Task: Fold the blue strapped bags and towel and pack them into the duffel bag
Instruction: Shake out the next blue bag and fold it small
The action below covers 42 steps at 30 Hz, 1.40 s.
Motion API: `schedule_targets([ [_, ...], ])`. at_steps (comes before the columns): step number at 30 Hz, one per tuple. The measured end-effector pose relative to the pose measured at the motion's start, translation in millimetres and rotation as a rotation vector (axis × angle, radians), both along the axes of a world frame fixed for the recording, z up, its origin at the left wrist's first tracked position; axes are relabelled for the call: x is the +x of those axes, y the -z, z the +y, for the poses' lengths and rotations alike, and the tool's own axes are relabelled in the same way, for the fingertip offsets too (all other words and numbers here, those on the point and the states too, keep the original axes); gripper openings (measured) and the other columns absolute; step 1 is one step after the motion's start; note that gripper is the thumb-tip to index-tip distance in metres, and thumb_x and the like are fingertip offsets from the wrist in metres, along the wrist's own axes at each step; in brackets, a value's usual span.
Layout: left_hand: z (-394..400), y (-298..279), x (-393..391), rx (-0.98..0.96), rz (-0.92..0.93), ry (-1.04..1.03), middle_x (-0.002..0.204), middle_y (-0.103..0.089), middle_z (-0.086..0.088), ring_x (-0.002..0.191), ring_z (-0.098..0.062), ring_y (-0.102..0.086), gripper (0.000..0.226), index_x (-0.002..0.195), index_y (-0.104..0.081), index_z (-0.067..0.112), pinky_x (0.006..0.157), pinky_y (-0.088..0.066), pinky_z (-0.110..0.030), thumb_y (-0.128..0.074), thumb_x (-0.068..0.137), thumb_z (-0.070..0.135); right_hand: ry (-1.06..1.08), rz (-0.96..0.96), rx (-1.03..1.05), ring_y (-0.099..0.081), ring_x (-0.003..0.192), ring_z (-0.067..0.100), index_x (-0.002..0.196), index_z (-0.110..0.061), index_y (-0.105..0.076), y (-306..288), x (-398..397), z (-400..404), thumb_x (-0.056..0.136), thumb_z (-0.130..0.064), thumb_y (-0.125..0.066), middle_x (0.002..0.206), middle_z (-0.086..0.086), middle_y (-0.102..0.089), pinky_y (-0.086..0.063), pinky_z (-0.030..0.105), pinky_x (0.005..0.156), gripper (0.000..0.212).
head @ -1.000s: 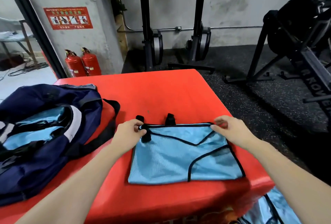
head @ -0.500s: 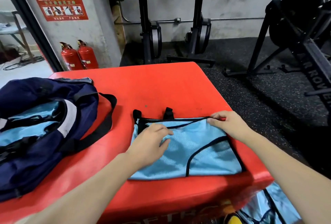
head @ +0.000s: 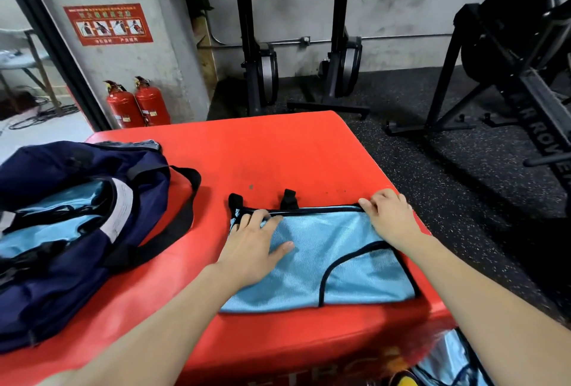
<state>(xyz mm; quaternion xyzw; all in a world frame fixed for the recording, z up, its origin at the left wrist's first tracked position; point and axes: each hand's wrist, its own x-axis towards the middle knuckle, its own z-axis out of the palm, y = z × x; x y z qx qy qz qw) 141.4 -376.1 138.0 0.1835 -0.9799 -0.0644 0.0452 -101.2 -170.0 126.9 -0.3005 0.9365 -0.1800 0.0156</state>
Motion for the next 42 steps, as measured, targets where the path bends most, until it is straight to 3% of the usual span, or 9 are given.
schedule_targets([
  [6,7,-3,0,-0.036,-0.005,-0.030,0.135,-0.039,0.005,0.122,-0.021,-0.039,0.090,0.149,-0.036,0.029,0.105,-0.035,-0.040,-0.006,0.080,0.078,0.022,0.140,-0.094,-0.049,0.112,0.026,0.109,-0.020,-0.062,-6,15,-2,0.101,-0.051,-0.043,0.119,0.001,-0.058,-0.040,0.045,0.100,0.036],
  [9,10,-7,3,-0.053,0.014,-0.025,0.146,-0.036,0.002,0.134,-0.022,-0.033,0.079,0.150,-0.036,0.029,0.111,-0.029,-0.041,-0.017,0.089,0.074,-0.148,0.282,-0.091,-0.049,0.112,0.021,0.112,-0.022,-0.061,-15,38,-7,0.100,-0.048,-0.044,0.120,-0.004,-0.058,-0.041,0.041,0.098,0.033],
  [15,50,-9,36,0.021,0.007,-0.083,0.159,-0.026,-0.004,0.144,-0.027,-0.025,0.075,0.147,-0.041,0.030,0.117,-0.022,-0.042,-0.015,0.088,0.068,-0.596,0.191,0.054,-0.033,0.143,0.017,0.137,-0.029,-0.053,-3,67,-8,0.093,-0.076,-0.030,0.149,-0.005,-0.044,-0.028,0.044,0.118,0.068],
  [20,93,19,71,0.012,-0.081,-0.106,0.148,-0.049,-0.018,0.135,-0.043,-0.047,0.066,0.139,-0.054,0.030,0.111,-0.033,-0.061,-0.023,0.098,0.070,-0.571,0.173,0.238,-0.004,0.153,0.016,0.154,-0.042,-0.026,-5,65,-13,0.083,-0.088,-0.016,0.166,-0.011,-0.011,-0.004,0.045,0.125,0.086],
  [24,87,16,72,0.041,-0.131,-0.062,0.168,0.004,-0.011,0.153,-0.036,0.010,0.074,0.158,-0.004,0.039,0.119,0.013,-0.056,-0.007,0.094,0.076,-0.530,0.098,0.312,-0.002,0.154,0.014,0.156,-0.046,-0.012,-11,63,-18,0.082,-0.089,-0.015,0.167,-0.013,-0.005,0.000,0.047,0.125,0.086],
  [27,62,8,63,0.028,-0.176,0.020,0.167,0.015,-0.006,0.152,-0.031,0.019,0.075,0.157,0.009,0.041,0.120,0.015,-0.056,-0.003,0.091,0.075,-0.447,0.095,0.298,-0.008,0.153,0.016,0.156,-0.047,-0.013,-7,63,-19,0.082,-0.090,-0.010,0.167,-0.014,-0.009,-0.004,0.046,0.124,0.085],
  [33,-20,7,25,-0.165,-0.214,0.090,0.168,-0.002,-0.007,0.154,-0.032,0.006,0.083,0.156,0.000,0.046,0.119,0.008,-0.061,0.019,0.081,0.075,-0.185,0.195,0.376,-0.034,0.137,0.028,0.153,-0.041,-0.024,-11,77,-7,0.076,-0.083,0.011,0.159,-0.003,-0.030,-0.032,0.047,0.107,0.095],
  [38,-50,6,13,-0.166,-0.134,-0.286,0.167,-0.003,-0.013,0.153,-0.037,0.001,0.055,0.159,-0.013,0.033,0.119,-0.001,-0.063,-0.027,0.107,0.039,-0.162,0.161,0.381,-0.047,0.123,0.028,0.146,-0.031,-0.040,-22,99,4,0.090,-0.081,-0.016,0.133,0.002,-0.049,-0.046,0.044,0.097,0.078],
  [42,-33,-1,11,-0.026,0.022,-0.316,0.167,-0.010,-0.011,0.153,-0.035,-0.007,0.054,0.158,-0.021,0.033,0.121,-0.006,-0.058,-0.033,0.105,0.032,-0.201,0.160,0.269,-0.048,0.124,0.026,0.146,-0.035,-0.038,-27,100,10,0.091,-0.079,-0.026,0.134,0.000,-0.047,-0.046,0.042,0.098,0.072],
])
